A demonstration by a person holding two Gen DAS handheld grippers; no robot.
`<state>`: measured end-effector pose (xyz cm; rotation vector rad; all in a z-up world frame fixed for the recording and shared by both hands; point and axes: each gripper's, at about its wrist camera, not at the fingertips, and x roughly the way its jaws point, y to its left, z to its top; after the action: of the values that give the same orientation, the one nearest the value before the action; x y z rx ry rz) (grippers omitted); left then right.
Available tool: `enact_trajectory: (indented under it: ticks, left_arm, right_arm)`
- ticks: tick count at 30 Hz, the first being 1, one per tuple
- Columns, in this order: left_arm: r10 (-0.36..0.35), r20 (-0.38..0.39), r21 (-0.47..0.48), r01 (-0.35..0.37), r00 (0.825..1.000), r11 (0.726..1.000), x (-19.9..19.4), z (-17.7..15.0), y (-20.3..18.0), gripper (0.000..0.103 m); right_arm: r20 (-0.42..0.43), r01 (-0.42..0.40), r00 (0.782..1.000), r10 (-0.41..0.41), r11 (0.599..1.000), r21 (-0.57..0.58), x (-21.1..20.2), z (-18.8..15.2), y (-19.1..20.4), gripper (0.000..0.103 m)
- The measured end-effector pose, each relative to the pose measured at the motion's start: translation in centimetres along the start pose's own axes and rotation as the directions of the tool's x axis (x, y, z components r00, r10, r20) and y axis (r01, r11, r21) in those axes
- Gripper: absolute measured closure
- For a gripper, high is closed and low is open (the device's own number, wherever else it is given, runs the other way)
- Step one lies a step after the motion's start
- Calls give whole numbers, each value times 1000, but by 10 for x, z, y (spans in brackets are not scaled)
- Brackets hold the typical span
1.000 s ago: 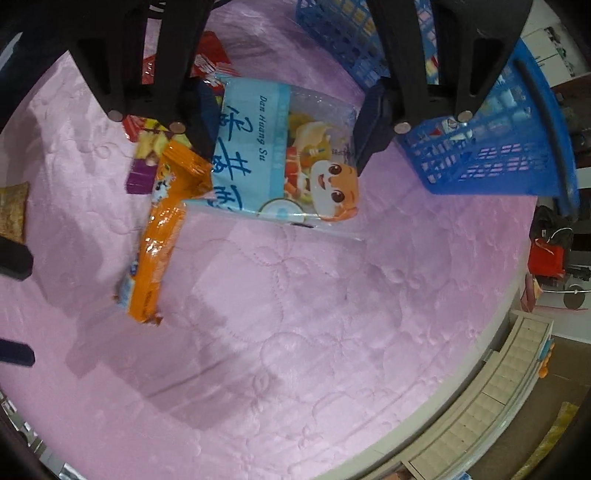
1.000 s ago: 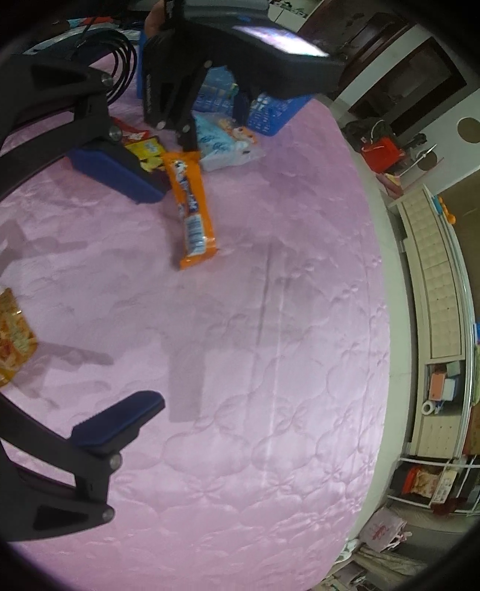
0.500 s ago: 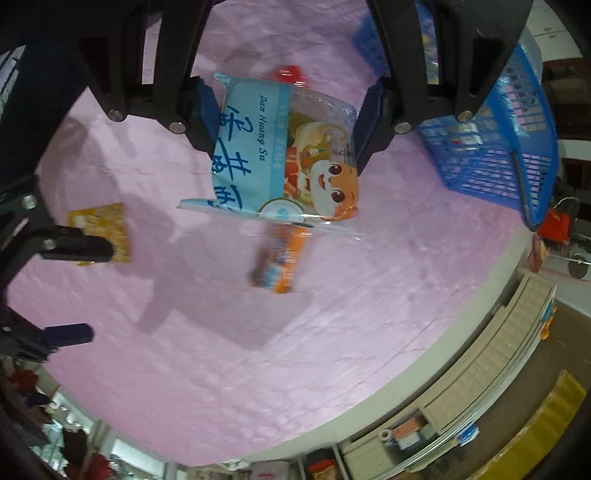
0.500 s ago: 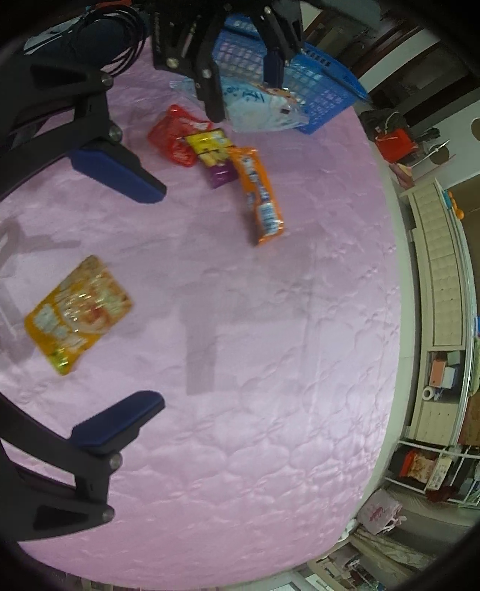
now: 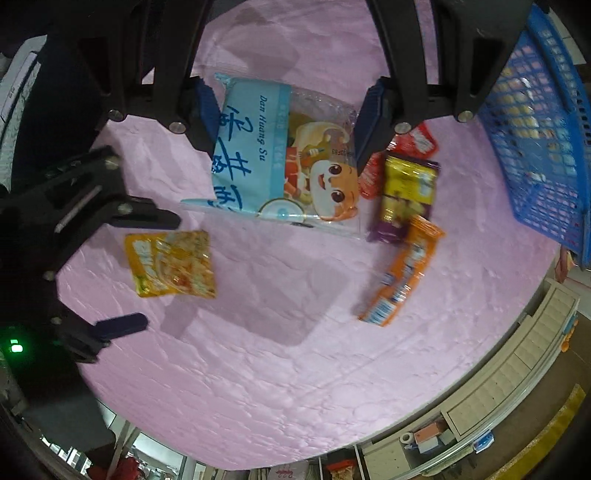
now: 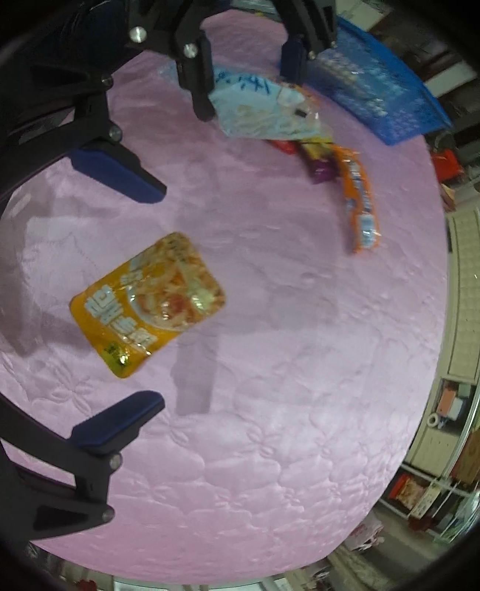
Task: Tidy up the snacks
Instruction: 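Grasp the yellow-orange pouch with right tool while left tool holds cake bag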
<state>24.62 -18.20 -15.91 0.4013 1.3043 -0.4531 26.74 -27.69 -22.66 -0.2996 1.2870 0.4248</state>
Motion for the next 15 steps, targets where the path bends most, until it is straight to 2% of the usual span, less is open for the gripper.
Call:
enact_trajectory:
  ticks: [4, 7, 12, 15]
  left_arm:
    - [-10, -3, -21, 10, 1000, 1000, 10, -8, -6, 43]
    - [-12, -5, -38, 12, 1000, 999, 16, -10, -9, 43]
    - [-17, -2, -59, 17, 1000, 998, 21, -14, -9, 43]
    - [-12, -5, -64, 12, 1000, 998, 28, -13, -6, 43]
  right_arm:
    - [-16, -11, 1000, 11, 1000, -19, 16, -7, -5, 0]
    - [-6, 23, 1000, -23, 999, -41, 23, -8, -7, 0]
    - [49, 9, 999, -5, 997, -83, 25, -11, -7, 1]
    - [63, -5, 998, 13, 992, -126, 23, -15, 2, 9]
